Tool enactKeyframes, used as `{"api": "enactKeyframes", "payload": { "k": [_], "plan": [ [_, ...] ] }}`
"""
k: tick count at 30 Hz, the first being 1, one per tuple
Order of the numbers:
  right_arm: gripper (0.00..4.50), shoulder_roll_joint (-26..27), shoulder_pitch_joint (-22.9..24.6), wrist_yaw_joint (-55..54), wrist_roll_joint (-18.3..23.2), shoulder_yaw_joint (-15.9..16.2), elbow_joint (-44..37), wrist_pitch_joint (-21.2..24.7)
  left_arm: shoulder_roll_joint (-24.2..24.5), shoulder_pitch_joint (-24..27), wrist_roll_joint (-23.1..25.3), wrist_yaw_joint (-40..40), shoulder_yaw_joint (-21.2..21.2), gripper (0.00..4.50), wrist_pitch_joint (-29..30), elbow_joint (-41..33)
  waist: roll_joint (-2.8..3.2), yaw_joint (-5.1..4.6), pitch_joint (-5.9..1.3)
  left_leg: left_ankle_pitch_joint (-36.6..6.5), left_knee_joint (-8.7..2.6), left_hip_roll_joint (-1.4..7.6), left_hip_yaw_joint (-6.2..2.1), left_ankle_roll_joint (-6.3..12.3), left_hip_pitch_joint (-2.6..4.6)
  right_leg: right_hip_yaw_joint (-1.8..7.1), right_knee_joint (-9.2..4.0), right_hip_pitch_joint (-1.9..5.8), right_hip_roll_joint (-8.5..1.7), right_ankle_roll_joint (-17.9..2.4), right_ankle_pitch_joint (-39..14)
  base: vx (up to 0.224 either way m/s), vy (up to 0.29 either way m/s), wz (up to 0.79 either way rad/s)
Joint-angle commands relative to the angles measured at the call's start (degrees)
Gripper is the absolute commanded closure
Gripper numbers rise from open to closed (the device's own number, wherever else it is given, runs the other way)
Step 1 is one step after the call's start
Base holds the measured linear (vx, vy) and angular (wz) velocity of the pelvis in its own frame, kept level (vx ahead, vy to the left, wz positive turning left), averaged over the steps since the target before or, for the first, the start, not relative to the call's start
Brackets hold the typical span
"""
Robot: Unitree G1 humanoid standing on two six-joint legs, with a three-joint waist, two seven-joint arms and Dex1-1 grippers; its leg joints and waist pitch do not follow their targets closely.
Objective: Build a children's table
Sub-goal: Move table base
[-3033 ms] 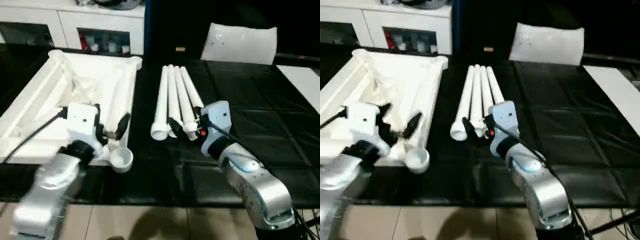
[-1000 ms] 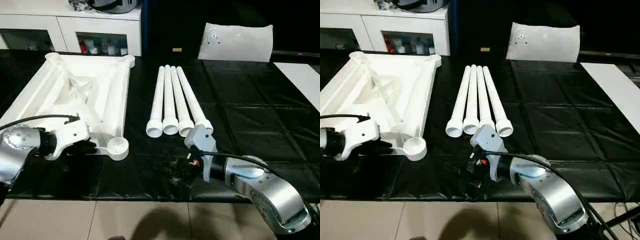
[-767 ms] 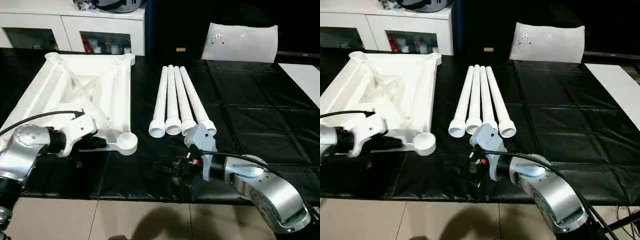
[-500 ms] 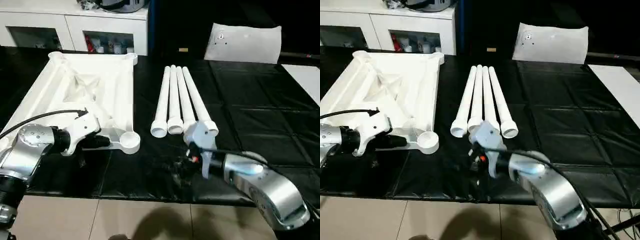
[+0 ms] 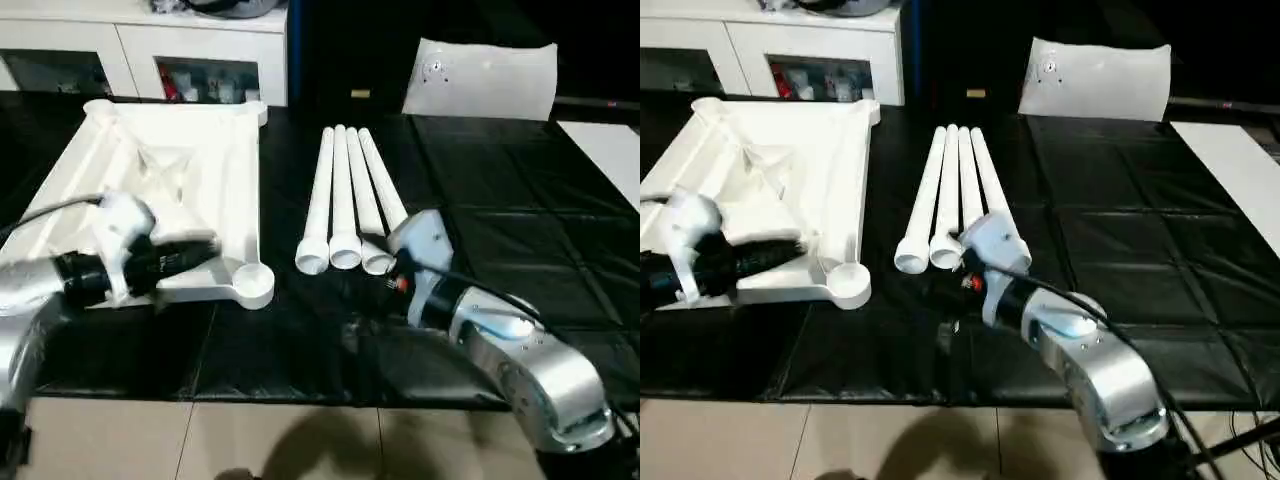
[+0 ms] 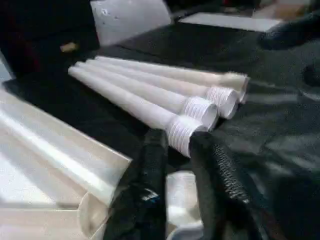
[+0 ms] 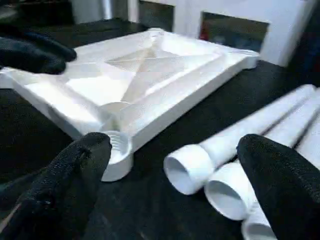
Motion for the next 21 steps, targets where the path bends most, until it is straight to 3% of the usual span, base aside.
{"api": "enactKeyframes", "payload": {
  "k": [1, 2, 5, 7, 9, 10, 11, 12, 13, 14, 15, 16, 17, 18, 19, 20, 21],
  "plan": [
    [0.0, 1.5, 0.7, -4.1, -0.8, -2.6, -1.0, 1.3, -4.1, 2.0, 0.3, 7.3, -0.3, 3.19, 0.9, -4.4, 1.25, -0.45, -2.54, -12.9, -4.89, 2.34, -0.16, -3.37, 0.13, 2.08, -4.14, 2.34, -3.34, -10.4, -7.0, 0.0, 0.0, 0.0],
    [0.0, 2.8, 1.2, -5.5, -0.5, -3.5, -1.4, 1.8, -9.1, 4.4, 2.4, 13.2, -2.3, 2.95, 0.8, -7.7, 1.06, -0.41, -2.5, -13.2, -4.89, 2.27, -0.04, -3.21, 0.29, 2.11, -4.43, 2.17, -3.26, -10.1, -8.0, 0.0, 0.0, 0.0],
    [0.0, 2.6, 1.8, -6.7, -1.8, -3.0, -1.7, 0.3, -13.8, 6.1, 4.4, 19.3, -4.3, 2.87, 1.8, -10.6, 0.92, -0.64, -2.54, -12.8, -4.81, 2.11, -0.11, -2.65, -0.04, 2.27, -4.76, 2.3, -2.97, -7.4, -9.8, 0.0, 0.0, 0.0],
    [0.0, 2.6, 2.1, -7.0, -2.1, -2.7, -1.6, 0.2, -16.5, 6.3, 5.0, 22.5, -4.9, 2.61, 2.5, -11.4, 0.65, -0.64, -2.53, -12.4, -4.5, 1.88, 0.14, -1.74, -0.38, 2.64, -5.11, 2.49, -3.5, -6.7, -10.9, 0.0, 0.0, 0.0],
    [0.0, 3.0, 2.4, -7.6, -2.5, -2.4, -1.5, 0.2, -17.9, 6.5, 5.0, 24.5, -5.2, 2.46, 3.1, -12.0, 0.18, 0.0, -2.68, -10.0, -3.58, 1.28, 0.53, 1.92, -1.23, 3.83, -5.98, 3.12, -5.16, -6.6, -14.1, 0.0, 0.0, 0.0],
    [0.0, 3.1, 2.4, -7.7, -2.6, -2.3, -1.4, 0.1, -18.1, 6.5, 5.1, 24.8, -5.4, 2.46, 3.2, -12.1, -0.13, 0.45, -2.88, -7.2, -2.76, 1.18, 0.34, 4.64, -1.82, 4.7, -6.41, 3.66, -6.48, -7.1, -14.5, 0.0, 0.0, 0.0],
    [0.0, 3.4, 2.5, -8.2, -3.5, -1.8, -1.1, -0.1, -19.3, 7.1, 5.7, 26.4, -5.6, 2.37, 3.9, -13.0, -0.27, 0.94, -2.93, -5.5, -1.25, 1.1, -0.13, 7.5, -2.32, 6.07, -7.35, 4.07, -8.54, -8.1, -15.0, 0.0, 0.0, 0.0],
    [0.0, 4.0, 2.3, -9.0, -3.8, -1.9, -0.6, -0.1, -20.7, 7.6, 6.5, 28.8, -5.3, 2.2, 4.6, -14.0, -0.31, 1.54, -3.03, -4.3, 0.97, 1.3, -1.05, 10.17, -2.94, 7.87, -8.39, 4.59, -11.35, -9.9, -15.6, 0.004, 0.072, 0.03],
    [0.0, 4.4, 2.1, -9.5, -3.9, -2.1, -0.3, -0.2, -21.4, 7.8, 7.1, 30.4, -4.9, 2.03, 4.6, -14.4, -0.55, 1.87, -2.88, -4.0, 1.69, 1.83, -1.61, 10.61, -3.19, 8.41, -8.81, 4.6, -12.37, -11.1, -16.2, 0.004, 0.072, 0.03],
    [0.0, 4.5, 2.0, -9.7, -3.9, -2.1, -0.1, -0.2, -21.5, 7.8, 7.3, 30.8, -4.8, 2.03, 4.5, -14.5, 1.1, 2.24, -2.79, 0.6, -0.13, 2.02, -3.97, 16.02, -5.13, 2.21, -8.4, 5.74, -13.19, -13.1, -14.1, 0.009, 0.111, 0.21],
    [0.0, 4.6, 1.7, -9.7, -3.9, -2.1, 0.2, -0.3, -21.8, 7.9, 8.0, 32.0, -4.5, 2.03, 4.7, -14.7, 1.3, 1.77, -2.77, 2.2, -1.81, 1.48, -4.06, 18.39, -4.08, -0.33, -7.62, 4.83, -9.87, -13.5, -12.9, 0.038, 0.12, 0.53],
    [0.0, 4.7, 1.5, -9.9, -4.1, -2.0, 0.5, -0.4, -22.0, 8.0, 8.4, 32.8, -4.4, 1.97, 5.0, -15.0, 2.95, -0.2, -3.1, 8.7, -3.46, -0.38, -5.09, 25.26, -0.94, -4.87, -3.36, 3.31, -1.47, -14.2, -8.0, 0.038, 0.12, 0.53],
    [0.0, 4.9, 1.3, -10.2, -4.1, -2.0, 0.8, -0.5, -22.1, 8.1, 9.0, 33.9, -4.4, 1.97, 5.2, -15.6, 3.7, -1.41, -3.19, 13.3, -2.79, 0.74, -8.88, 29.83, 1.32, -5.66, 0.03, 1.61, 1.26, -12.4, -6.5, 0.034, 0.124, 0.62],
    [0.0, 5.2, 1.2, -10.4, -3.9, -2.1, 1.0, -0.4, -22.1, 8.2, 9.4, 34.6, -4.4, 1.97, 5.4, -16.0, 3.92, -1.26, -2.64, 12.9, -2.99, 1.32, -9.97, 28.66, 0.75, -5.4, 1.01, 1.2, 1.31, -10.9, -6.8, -0.01, 0.11, 0.66],
    [0.0, 5.6, 1.0, -10.9, -4.1, -2.2, 1.3, -0.7, -22.3, 8.2, 9.4, 35.4, -4.1, 1.97, 5.9, -16.6, 3.9, -0.97, -2.59, 7.8, -4.38, 2.58, -12.18, 22.14, 0.34, -4.61, 2.74, 0.68, 1.28, -8.6, -7.5, -0.01, 0.11, 0.66],
    [0.0, 5.7, 1.0, -11.2, -4.5, -2.1, 1.5, -1.0, -22.2, 8.2, 9.1, 35.6, -4.0, 1.97, 6.1, -16.7, 3.91, -1.28, -2.55, 2.0, -5.33, 4.44, -15.26, 17.75, 1.43, -3.79, 4.58, -0.64, 0.9, -7.0, -11.3, -0.014, 0.043, 0.66],
    [0.0, 6.2, 1.1, -12.2, -4.9, -2.5, 1.7, -1.4, -21.6, 8.2, 9.8, 35.7, -4.2, 1.97, 6.0, -16.8, 4.42, -1.21, -2.66, -3.4, -5.66, 7.3, -13.8, 13.52, 1.92, -2.64, 5.35, -1.69, 0.16, -5.0, -12.3, -0.015, -0.033, 0.51]
  ]
}}
